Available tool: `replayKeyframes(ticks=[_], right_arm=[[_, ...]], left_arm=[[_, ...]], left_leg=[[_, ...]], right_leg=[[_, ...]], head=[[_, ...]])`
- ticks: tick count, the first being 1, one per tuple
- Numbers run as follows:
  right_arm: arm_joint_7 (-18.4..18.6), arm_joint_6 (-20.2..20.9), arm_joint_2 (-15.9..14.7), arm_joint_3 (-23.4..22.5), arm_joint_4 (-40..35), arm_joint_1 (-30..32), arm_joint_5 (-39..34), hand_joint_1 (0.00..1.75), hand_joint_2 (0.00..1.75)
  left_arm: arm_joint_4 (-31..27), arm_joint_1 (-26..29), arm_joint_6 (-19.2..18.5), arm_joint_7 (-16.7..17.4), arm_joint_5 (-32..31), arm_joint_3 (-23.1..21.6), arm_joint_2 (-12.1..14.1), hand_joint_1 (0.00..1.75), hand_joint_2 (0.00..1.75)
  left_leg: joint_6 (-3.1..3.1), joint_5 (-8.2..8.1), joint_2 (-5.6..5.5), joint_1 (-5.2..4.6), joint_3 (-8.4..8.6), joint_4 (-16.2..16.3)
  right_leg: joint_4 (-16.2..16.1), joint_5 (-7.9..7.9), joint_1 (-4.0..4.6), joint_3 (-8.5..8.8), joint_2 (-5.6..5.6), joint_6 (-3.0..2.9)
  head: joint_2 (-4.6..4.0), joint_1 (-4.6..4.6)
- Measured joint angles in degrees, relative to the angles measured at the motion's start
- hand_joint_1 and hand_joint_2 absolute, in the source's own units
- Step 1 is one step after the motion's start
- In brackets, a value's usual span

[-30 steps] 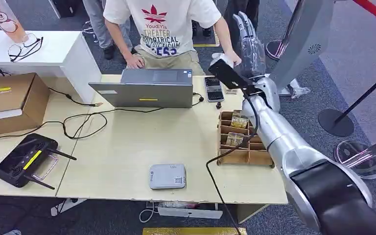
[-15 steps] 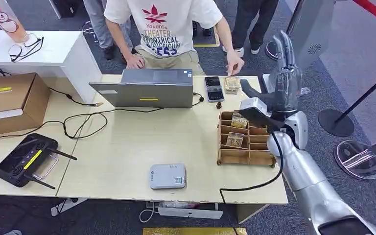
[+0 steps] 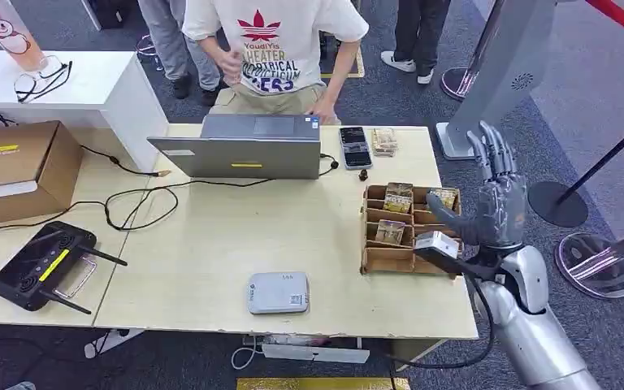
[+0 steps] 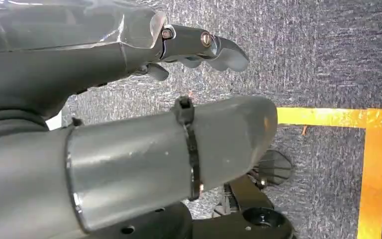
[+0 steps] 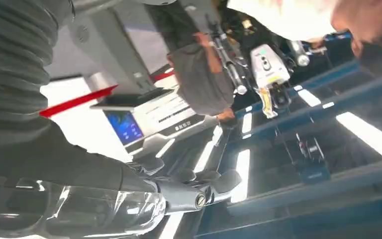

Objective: Pass the card to the sensor for recognition and then transmit it.

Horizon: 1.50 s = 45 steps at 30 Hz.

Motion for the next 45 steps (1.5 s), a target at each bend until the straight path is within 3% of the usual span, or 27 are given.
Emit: replayKeyframes(ticks=[5, 14, 19, 26, 28, 29, 32, 36, 39, 41, 43, 45], right_arm=[[3.85, 0.50, -1.27, -1.45, -2.97, 4.56, 7.49, 0.00, 1.75], [7.60, 3.63, -2.01, -4.35, -7.32, 10.15, 13.83, 0.00, 1.75], [7.78, 6.16, -2.01, -5.12, -8.41, 11.28, 14.24, 0.02, 1.75], [7.58, 6.40, -2.01, -5.12, -8.41, 11.31, 13.63, 0.02, 1.75], [7.58, 6.40, -2.01, -5.12, -8.41, 11.31, 13.68, 0.33, 1.75], [7.56, 6.40, -2.01, -5.12, -8.41, 11.31, 13.65, 0.58, 1.75], [7.41, 7.01, -2.01, -5.12, -8.37, 11.26, 13.65, 0.75, 1.75], [7.65, 7.67, -1.90, -5.01, -7.74, 11.14, 13.74, 0.77, 1.75], [8.06, 8.04, -1.68, -4.96, -6.75, 11.15, 13.74, 1.10, 1.75], [8.17, 8.20, -1.66, -4.96, -5.79, 11.15, 13.63, 1.22, 1.75], [8.21, 8.20, -1.64, -4.96, -4.85, 11.16, 13.63, 1.08, 1.75], [8.24, 8.20, -1.62, -4.99, -4.06, 11.24, 13.59, 1.06, 1.75]], left_arm=[[0.00, 0.34, 0.00, -0.35, 0.68, 0.90, 0.07, 0.00, 0.00], [0.00, 0.71, -0.04, -0.48, 0.94, 1.42, 0.09, 0.00, 0.00], [0.00, 0.71, -0.04, -0.48, 1.20, 1.97, 0.11, 0.00, 0.00], [0.00, 0.71, -0.02, -0.48, 1.29, 2.21, 0.11, 0.00, 0.00], [0.00, 0.71, -0.02, -0.48, 1.29, 2.23, 0.11, 0.00, 0.00], [0.00, 0.71, -0.02, -0.48, 1.29, 2.23, 0.13, 0.00, 0.00], [0.00, 0.70, -0.02, -0.48, 1.29, 2.25, 0.13, 0.00, 0.00], [0.00, 0.69, 0.00, -0.48, 1.09, 2.25, 0.13, 0.00, 0.00], [0.00, 0.68, -0.04, -0.48, 0.70, 2.25, 0.15, 0.00, 0.00], [0.00, 0.68, -0.15, -0.48, 0.57, 2.25, 0.17, 0.00, 0.00], [0.00, 0.68, -0.18, -0.48, 0.42, 2.25, 0.24, 0.00, 0.00], [0.00, 0.67, -0.26, -0.48, 0.33, 2.25, 0.33, 0.00, 0.00]], left_leg=[[0.01, 0.00, -0.01, 0.00, 0.01, 0.00], [0.00, 0.00, 0.01, 0.00, 0.02, 0.00], [0.00, 0.00, 0.05, 0.00, 0.02, 0.00], [0.00, 0.00, 0.06, 0.00, 0.03, 0.00], [0.00, 0.00, 0.06, 0.00, 0.03, 0.00], [0.00, 0.00, 0.06, 0.00, 0.03, 0.00], [0.00, 0.00, 0.06, 0.00, 0.02, 0.00], [0.00, 0.00, 0.06, 0.00, 0.02, -0.01], [0.00, 0.00, 0.06, 0.00, 0.02, -0.01], [0.00, 0.00, 0.06, 0.00, 0.02, -0.01], [0.00, 0.00, 0.06, 0.00, 0.02, -0.01], [0.00, 0.00, 0.06, 0.00, 0.02, -0.01]], right_leg=[[-0.01, -0.01, 0.00, 0.00, 0.00, 0.01], [0.00, -0.01, 0.00, 0.00, 0.02, 0.00], [0.00, -0.01, 0.00, 0.00, 0.06, 0.00], [0.00, -0.01, 0.00, 0.00, 0.06, 0.00], [0.00, -0.01, 0.00, 0.00, 0.06, 0.00], [0.00, -0.01, 0.00, 0.00, 0.06, 0.00], [0.00, -0.01, 0.00, 0.00, 0.06, 0.00], [0.00, -0.01, 0.00, 0.00, 0.04, 0.00], [0.00, -0.01, 0.00, 0.00, 0.05, 0.00], [0.00, -0.01, 0.00, 0.00, 0.05, 0.00], [0.00, -0.01, 0.00, 0.00, 0.05, 0.00], [0.00, -0.01, 0.00, 0.00, 0.05, 0.00]], head=[[0.00, 0.00], [0.00, 0.00], [0.00, 0.00], [0.00, 0.00], [0.00, 0.00], [0.00, 0.00], [0.00, 0.00], [0.00, 0.00], [0.00, 0.00], [0.00, 0.00], [0.00, 0.00], [0.00, 0.00]])
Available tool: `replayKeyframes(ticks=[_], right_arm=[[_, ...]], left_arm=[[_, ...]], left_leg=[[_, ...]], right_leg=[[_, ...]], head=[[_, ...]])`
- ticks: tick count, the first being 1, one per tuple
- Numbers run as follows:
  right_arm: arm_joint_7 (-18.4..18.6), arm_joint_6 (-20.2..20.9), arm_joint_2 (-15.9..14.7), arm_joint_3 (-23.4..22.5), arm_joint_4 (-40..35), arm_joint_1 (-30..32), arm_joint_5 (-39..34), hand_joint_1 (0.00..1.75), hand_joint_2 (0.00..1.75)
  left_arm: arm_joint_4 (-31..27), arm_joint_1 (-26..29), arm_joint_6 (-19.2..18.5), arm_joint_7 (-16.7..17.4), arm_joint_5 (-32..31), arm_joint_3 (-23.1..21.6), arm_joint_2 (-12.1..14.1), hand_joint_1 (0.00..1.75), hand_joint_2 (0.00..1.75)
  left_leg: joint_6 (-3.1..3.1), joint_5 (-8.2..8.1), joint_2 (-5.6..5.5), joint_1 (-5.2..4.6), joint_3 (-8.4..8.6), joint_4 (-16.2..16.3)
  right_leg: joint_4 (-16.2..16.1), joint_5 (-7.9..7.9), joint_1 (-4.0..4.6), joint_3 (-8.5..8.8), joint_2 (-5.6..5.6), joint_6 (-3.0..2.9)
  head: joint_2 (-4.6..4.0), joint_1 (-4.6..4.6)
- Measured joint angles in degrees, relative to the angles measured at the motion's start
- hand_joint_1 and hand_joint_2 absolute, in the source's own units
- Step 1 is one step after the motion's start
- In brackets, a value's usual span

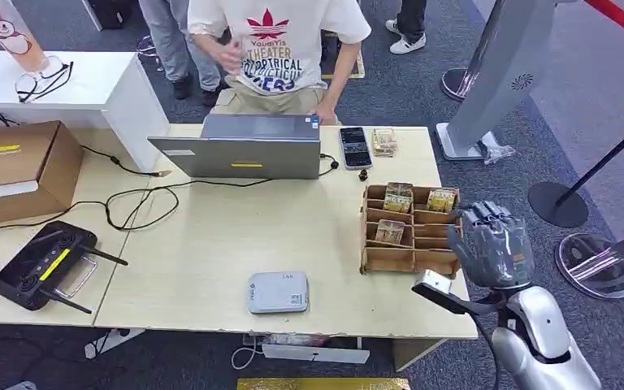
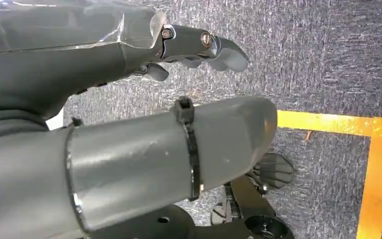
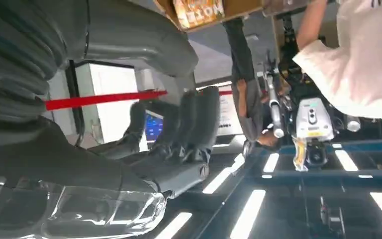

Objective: Pass the card to the sensor for recognition and then transmit it.

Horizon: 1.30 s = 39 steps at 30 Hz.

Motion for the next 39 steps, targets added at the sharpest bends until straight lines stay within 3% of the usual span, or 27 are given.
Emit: replayKeyframes(ticks=[1, 2, 7, 9, 15, 17, 22, 39], right_arm=[[0.00, 0.00, 0.00, 0.00, 0.33, 0.06, 0.00, 0.99, 1.75], [0.00, 0.00, 0.02, 0.00, 0.63, 0.16, 0.00, 0.75, 1.75], [0.20, -0.04, 0.15, -0.07, 1.46, 0.53, -0.13, 0.70, 1.75], [0.35, -0.02, 0.26, -0.11, 1.73, 0.88, -0.13, 0.75, 1.75], [0.50, 0.17, 0.79, -0.13, 2.81, 1.76, -0.15, 0.70, 1.75], [0.50, 0.17, 0.96, -0.13, 3.23, 1.94, -0.15, 0.82, 1.75], [0.44, 0.37, 1.20, -0.20, 4.26, 1.95, -0.50, 0.73, 1.75], [-0.92, 1.49, 1.31, -0.52, 7.82, 0.86, -2.27, 0.84, 1.75]], left_arm=[[0.00, 0.00, -0.07, 0.00, 0.00, 0.00, 0.04, 0.00, 0.00], [0.00, 0.00, -0.11, 0.00, 0.00, 0.00, 0.07, 0.00, 0.00], [0.00, 0.00, -0.26, -0.02, -0.07, 0.00, 0.11, 0.00, 0.00], [0.00, 0.00, -0.26, -0.02, -0.04, 0.00, 0.13, 0.00, 0.00], [0.00, 0.01, -0.11, -0.02, 0.11, 0.00, 0.22, 0.00, 0.00], [0.00, 0.02, -0.09, -0.02, 0.18, 0.00, 0.24, 0.00, 0.00], [0.00, 0.04, -0.04, -0.11, 0.31, 0.00, 0.26, 0.00, 0.00], [0.00, 0.05, -0.09, -0.37, 0.61, 0.00, 0.33, 0.00, 0.00]], left_leg=[[0.00, 0.00, 0.00, 0.00, 0.00, 0.00], [0.00, 0.00, 0.00, 0.00, 0.00, 0.00], [0.00, 0.00, 0.00, 0.00, 0.00, 0.00], [0.00, 0.00, 0.00, 0.00, 0.00, 0.00], [0.00, 0.00, 0.00, 0.00, 0.00, -0.01], [0.00, 0.00, 0.00, 0.00, 0.00, -0.01], [0.00, 0.00, 0.00, 0.00, 0.00, -0.01], [0.00, 0.00, 0.00, 0.00, -0.01, -0.01]], right_leg=[[0.00, 0.00, 0.00, 0.00, 0.00, 0.00], [0.00, 0.00, 0.00, 0.00, 0.00, 0.00], [0.00, 0.00, 0.01, 0.00, 0.00, 0.00], [0.00, 0.00, 0.00, 0.00, 0.00, 0.00], [0.00, 0.00, 0.00, -0.01, 0.01, 0.00], [0.00, 0.00, 0.00, 0.00, 0.00, 0.00], [0.00, 0.00, 0.00, 0.00, 0.00, 0.00], [0.00, 0.00, 0.00, 0.01, 0.00, 0.00]], head=[[0.00, 0.00], [0.00, 0.00], [0.00, 0.00], [0.00, 0.00], [0.00, 0.00], [0.00, 0.00], [0.00, 0.00], [0.00, 0.00]])
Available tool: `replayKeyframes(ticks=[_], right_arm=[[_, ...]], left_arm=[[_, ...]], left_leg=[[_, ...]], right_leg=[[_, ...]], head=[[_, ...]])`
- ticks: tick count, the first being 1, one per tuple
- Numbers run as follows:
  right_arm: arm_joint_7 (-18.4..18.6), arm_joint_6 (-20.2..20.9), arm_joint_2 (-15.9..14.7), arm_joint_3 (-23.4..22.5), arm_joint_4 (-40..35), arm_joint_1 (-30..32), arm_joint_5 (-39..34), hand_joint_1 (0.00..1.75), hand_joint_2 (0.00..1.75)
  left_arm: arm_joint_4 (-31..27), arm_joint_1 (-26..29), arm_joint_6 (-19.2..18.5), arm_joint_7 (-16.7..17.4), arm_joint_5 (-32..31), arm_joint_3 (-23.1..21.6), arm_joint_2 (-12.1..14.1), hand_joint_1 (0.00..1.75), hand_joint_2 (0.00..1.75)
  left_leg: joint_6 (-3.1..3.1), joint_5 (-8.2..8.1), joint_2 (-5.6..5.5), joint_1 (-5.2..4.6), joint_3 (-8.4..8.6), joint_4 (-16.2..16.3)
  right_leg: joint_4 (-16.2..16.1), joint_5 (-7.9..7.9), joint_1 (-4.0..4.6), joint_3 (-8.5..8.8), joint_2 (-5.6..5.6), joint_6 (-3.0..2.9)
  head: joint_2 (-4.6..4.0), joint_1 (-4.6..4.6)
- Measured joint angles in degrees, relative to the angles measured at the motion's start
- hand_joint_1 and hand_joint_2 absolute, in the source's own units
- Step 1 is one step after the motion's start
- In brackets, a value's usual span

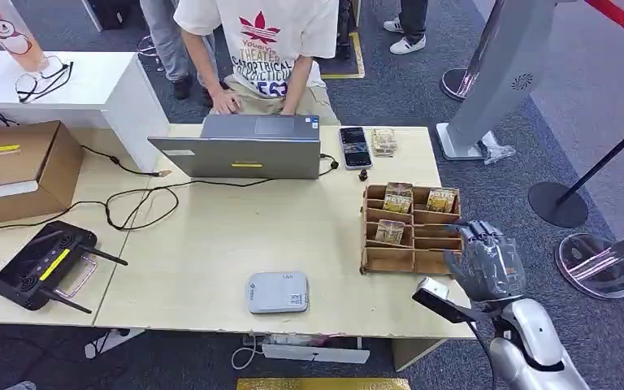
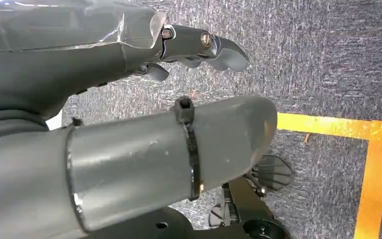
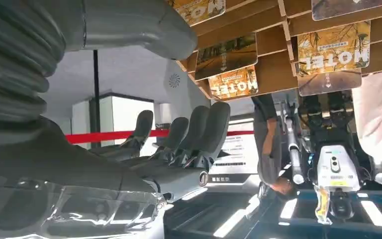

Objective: Pass the card to the sensor for recognition and then transmit it.

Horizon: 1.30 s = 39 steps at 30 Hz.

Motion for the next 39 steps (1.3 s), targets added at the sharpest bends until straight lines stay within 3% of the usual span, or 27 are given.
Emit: replayKeyframes(ticks=[6, 7, 13, 16, 17, 20, 26, 28, 30, 32, 39], right_arm=[[-0.15, 0.24, 0.00, 0.00, 0.85, -0.42, 0.00, 0.84, 1.75], [-0.15, 0.28, 0.00, 0.00, 0.96, -0.42, 0.00, 0.77, 1.75], [-0.31, 0.26, 0.02, 0.00, 1.72, -0.73, -0.17, 0.87, 1.75], [-0.31, 0.24, 0.02, 0.00, 2.27, -0.93, -0.88, 0.73, 1.75], [-0.33, 0.17, 0.02, 0.00, 2.49, -0.96, -0.96, 0.86, 1.75], [-0.33, 0.07, 0.02, 0.00, 3.10, -0.96, -1.11, 0.99, 1.75], [-0.31, 0.07, 0.24, -0.02, 4.33, -0.98, -1.86, 1.10, 1.75], [-0.33, 0.07, 0.33, -0.02, 4.76, -1.04, -1.84, 0.96, 1.75], [-0.31, 0.09, 0.37, -0.02, 5.20, -1.13, -1.84, 1.03, 1.75], [-0.31, 0.09, 0.46, -0.02, 5.55, -1.23, -1.84, 0.96, 1.75], [-0.26, 0.07, 0.52, -0.22, 6.66, -1.21, -2.08, 0.96, 1.75]], left_arm=[[0.00, 0.01, 0.00, 0.00, 0.00, 0.02, 0.04, 0.00, 0.00], [0.00, 0.01, 0.00, 0.00, 0.00, 0.02, 0.04, 0.00, 0.00], [0.00, 0.01, 0.00, 0.00, 0.17, 0.11, 0.15, 0.00, 0.00], [0.00, 0.01, 0.02, -0.04, 0.20, 0.24, 0.20, 0.00, 0.00], [0.00, 0.01, 0.02, -0.07, 0.20, 0.28, 0.20, 0.00, 0.00], [0.00, 0.01, 0.02, -0.13, 0.20, 0.31, 0.20, 0.00, 0.00], [0.00, 0.01, 0.22, -0.13, 0.37, 0.35, 0.20, 0.00, 0.00], [0.00, 0.01, 0.35, -0.13, 0.46, 0.37, 0.20, 0.00, 0.00], [0.00, 0.02, 0.37, -0.13, 0.52, 0.37, 0.20, 0.00, 0.00], [0.00, 0.02, 0.37, -0.13, 0.52, 0.37, 0.20, 0.00, 0.00], [0.00, 0.03, 0.37, -0.15, 0.41, 0.37, 0.22, 0.00, 0.00]], left_leg=[[0.00, 0.00, 0.00, 0.00, 0.00, 0.00], [0.00, 0.00, 0.00, 0.00, 0.00, 0.00], [0.00, 0.00, 0.00, 0.00, 0.00, 0.00], [0.00, 0.00, 0.00, 0.00, 0.00, 0.00], [0.00, 0.00, 0.00, 0.00, 0.00, 0.00], [0.00, 0.00, 0.00, 0.00, 0.00, 0.00], [0.00, 0.00, 0.00, 0.00, 0.00, 0.00], [0.00, 0.00, 0.00, 0.00, 0.00, 0.00], [0.00, 0.00, 0.00, 0.00, 0.00, 0.00], [0.00, 0.00, 0.00, 0.00, 0.00, 0.00], [0.00, 0.00, 0.00, 0.00, 0.00, 0.00]], right_leg=[[0.00, 0.00, 0.00, 0.00, 0.00, 0.00], [0.00, 0.00, 0.00, 0.00, 0.00, 0.00], [0.00, 0.00, 0.00, 0.00, 0.00, 0.00], [0.00, 0.00, 0.00, 0.00, 0.00, 0.00], [0.00, 0.00, 0.00, 0.00, 0.00, 0.00], [0.00, 0.00, 0.00, 0.00, 0.00, 0.00], [0.00, 0.00, 0.00, 0.00, 0.00, 0.00], [0.00, 0.00, 0.00, 0.00, 0.00, 0.00], [0.00, 0.00, 0.00, 0.00, 0.00, 0.00], [0.00, 0.00, 0.00, 0.00, 0.00, 0.00], [0.00, 0.00, 0.00, 0.00, 0.00, 0.00]], head=[[0.00, 0.00], [0.00, 0.00], [0.00, 0.00], [0.00, 0.00], [0.00, 0.00], [0.00, 0.00], [0.00, 0.00], [0.00, 0.00], [0.00, 0.00], [0.00, 0.00], [0.00, 0.00]])
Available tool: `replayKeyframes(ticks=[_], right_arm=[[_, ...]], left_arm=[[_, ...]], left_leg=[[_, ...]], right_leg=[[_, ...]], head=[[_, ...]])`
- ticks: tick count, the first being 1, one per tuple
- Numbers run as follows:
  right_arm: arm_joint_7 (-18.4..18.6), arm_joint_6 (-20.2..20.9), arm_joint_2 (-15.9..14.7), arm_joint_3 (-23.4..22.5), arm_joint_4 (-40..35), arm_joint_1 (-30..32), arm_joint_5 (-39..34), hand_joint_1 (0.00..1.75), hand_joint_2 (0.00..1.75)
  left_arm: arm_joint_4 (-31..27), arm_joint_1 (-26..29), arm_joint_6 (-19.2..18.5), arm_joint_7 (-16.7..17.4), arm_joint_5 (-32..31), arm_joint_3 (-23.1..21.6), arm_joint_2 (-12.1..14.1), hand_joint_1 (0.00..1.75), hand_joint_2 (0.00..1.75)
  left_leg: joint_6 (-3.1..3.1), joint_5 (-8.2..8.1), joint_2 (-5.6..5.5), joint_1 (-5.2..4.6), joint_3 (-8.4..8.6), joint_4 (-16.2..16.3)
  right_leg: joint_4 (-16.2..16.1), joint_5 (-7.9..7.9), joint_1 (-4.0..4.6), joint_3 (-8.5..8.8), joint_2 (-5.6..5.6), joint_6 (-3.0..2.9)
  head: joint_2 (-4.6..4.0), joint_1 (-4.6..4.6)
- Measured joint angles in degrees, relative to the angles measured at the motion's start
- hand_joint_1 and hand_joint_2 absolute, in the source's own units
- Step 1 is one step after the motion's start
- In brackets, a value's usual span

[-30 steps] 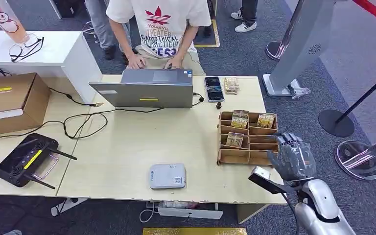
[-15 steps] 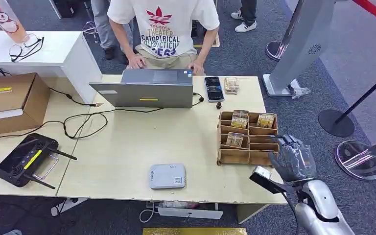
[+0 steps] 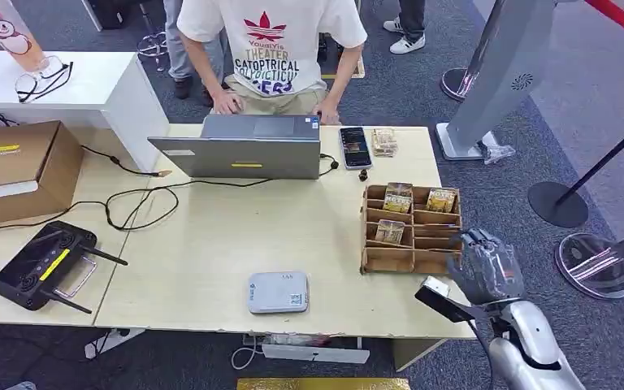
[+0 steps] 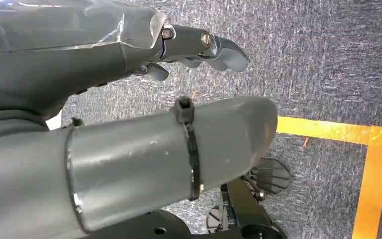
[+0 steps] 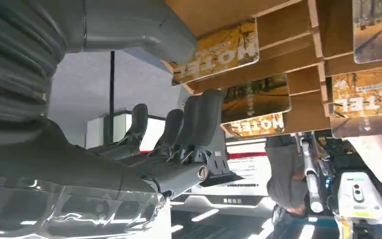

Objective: Pass the card to the sensor for recognition and then transmit it.

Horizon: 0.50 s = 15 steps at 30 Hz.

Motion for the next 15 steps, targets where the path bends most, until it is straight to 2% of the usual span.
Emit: replayKeyframes(ticks=[12, 15], right_arm=[[0.00, 0.00, 0.00, -0.13, 0.90, 0.02, 0.00, 0.94, 1.75], [0.00, 0.00, 0.02, -0.20, 1.03, 0.03, 0.00, 1.03, 1.75]], left_arm=[[0.00, 0.00, 0.00, 0.00, -0.04, 0.00, 0.00, 0.00, 0.00], [0.00, 0.00, 0.00, -0.04, -0.07, 0.00, 0.00, 0.00, 0.00]], left_leg=[[0.00, 0.00, 0.00, 0.00, 0.00, 0.00], [0.00, 0.00, 0.00, 0.00, 0.00, 0.00]], right_leg=[[0.00, 0.00, 0.00, 0.00, 0.00, 0.00], [0.00, 0.00, 0.00, 0.00, 0.00, 0.00]], head=[[0.00, 0.00], [0.00, 0.00]])
